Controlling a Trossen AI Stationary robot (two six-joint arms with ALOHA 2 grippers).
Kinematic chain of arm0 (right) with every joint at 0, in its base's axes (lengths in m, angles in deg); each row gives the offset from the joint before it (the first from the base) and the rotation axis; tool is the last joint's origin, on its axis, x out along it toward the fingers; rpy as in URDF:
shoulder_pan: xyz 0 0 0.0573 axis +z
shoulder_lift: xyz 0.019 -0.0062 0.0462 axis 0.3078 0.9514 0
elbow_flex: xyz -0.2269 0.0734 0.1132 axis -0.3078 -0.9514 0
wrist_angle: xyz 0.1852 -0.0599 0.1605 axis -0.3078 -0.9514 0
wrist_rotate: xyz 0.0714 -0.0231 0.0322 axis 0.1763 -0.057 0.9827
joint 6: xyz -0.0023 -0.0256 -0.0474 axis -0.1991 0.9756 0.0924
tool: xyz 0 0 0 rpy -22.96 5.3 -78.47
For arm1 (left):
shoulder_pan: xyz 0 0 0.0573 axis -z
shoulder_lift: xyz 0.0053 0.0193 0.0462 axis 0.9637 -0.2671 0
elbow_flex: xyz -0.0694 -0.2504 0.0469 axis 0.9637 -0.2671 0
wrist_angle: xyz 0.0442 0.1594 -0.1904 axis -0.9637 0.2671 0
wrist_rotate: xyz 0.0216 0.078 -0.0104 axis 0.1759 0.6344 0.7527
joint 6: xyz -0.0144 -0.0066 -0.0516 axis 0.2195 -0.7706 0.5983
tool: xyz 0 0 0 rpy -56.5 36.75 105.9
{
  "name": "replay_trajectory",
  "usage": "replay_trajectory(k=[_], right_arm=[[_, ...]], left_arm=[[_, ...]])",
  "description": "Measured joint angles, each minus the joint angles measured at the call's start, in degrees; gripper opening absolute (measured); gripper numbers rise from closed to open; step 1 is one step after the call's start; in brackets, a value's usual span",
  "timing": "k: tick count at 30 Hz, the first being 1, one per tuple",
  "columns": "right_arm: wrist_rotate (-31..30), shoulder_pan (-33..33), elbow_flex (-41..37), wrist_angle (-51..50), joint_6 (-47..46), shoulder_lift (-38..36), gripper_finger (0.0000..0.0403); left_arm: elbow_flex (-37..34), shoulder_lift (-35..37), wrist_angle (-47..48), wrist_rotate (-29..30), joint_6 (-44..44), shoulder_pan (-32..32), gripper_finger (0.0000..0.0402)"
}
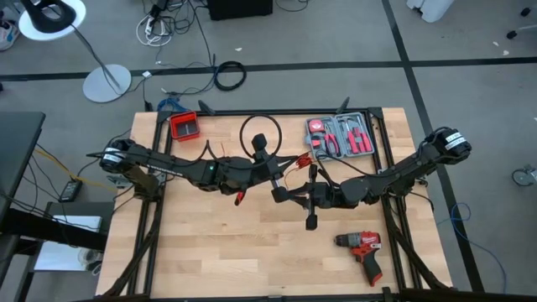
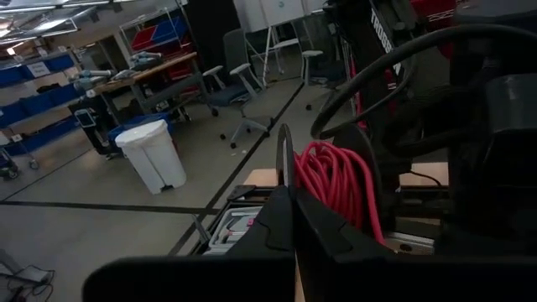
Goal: Coil cords
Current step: Coil the red wire onto the black spool
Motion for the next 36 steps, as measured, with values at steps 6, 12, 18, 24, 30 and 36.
replay_trajectory(k=[6, 12, 18, 24, 30, 36], right_arm=[[-2.36, 0.42, 0.00, -6.50, -1.32, 0.00, 0.0004], [-9.15, 0.57, 0.00, -14.33, -3.31, -0.02, 0.0002], [-20.43, 0.62, 0.00, -26.16, -0.39, -3.74, 0.0001], [-29.51, 3.64, 0.00, -42.29, -5.33, -13.90, 0.0001], [-32.35, 5.08, 0.00, -44.27, -3.81, -20.93, 0.0001], [-28.69, 5.07, 0.00, -35.49, 1.76, -22.19, 0.0002]], left_arm=[[0.00, -0.02, 0.01, -0.34, 0.02, 0.07, 0.0001], [0.00, -0.04, 0.04, -2.23, 1.52, 0.09, 0.0001], [0.00, -0.04, 0.72, -3.04, 2.56, 0.96, 0.0001], [0.00, -0.04, 5.17, 0.23, 2.59, 1.89, 0.0001], [0.00, -0.04, 8.87, 0.98, 4.69, 1.81, 0.0001], [0.00, -0.04, 10.08, 1.88, 5.60, 1.38, 0.0001]])
